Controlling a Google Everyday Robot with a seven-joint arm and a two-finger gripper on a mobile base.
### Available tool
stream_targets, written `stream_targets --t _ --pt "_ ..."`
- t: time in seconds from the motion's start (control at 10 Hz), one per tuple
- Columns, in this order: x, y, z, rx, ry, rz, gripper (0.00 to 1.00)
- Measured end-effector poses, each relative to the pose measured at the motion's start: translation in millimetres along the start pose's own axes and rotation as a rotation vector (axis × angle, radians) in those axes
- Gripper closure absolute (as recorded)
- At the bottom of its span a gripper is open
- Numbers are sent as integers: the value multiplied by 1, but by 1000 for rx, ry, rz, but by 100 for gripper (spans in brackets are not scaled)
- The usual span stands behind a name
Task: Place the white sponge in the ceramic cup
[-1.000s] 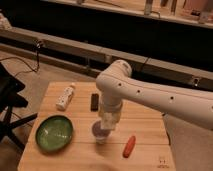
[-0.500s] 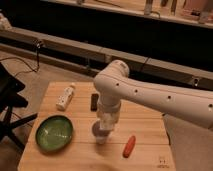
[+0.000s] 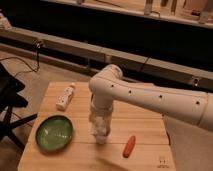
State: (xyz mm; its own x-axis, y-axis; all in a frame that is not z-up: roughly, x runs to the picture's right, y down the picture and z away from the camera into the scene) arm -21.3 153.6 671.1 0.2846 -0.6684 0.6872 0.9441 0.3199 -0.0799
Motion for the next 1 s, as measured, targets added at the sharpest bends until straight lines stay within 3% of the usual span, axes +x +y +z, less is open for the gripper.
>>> stream_targets --t 0.3,0.5,1.0 --pt "0 2 7 -3 4 9 36" --pt "0 2 10 -17 7 16 21" --pt "5 10 8 -40 37 51 20"
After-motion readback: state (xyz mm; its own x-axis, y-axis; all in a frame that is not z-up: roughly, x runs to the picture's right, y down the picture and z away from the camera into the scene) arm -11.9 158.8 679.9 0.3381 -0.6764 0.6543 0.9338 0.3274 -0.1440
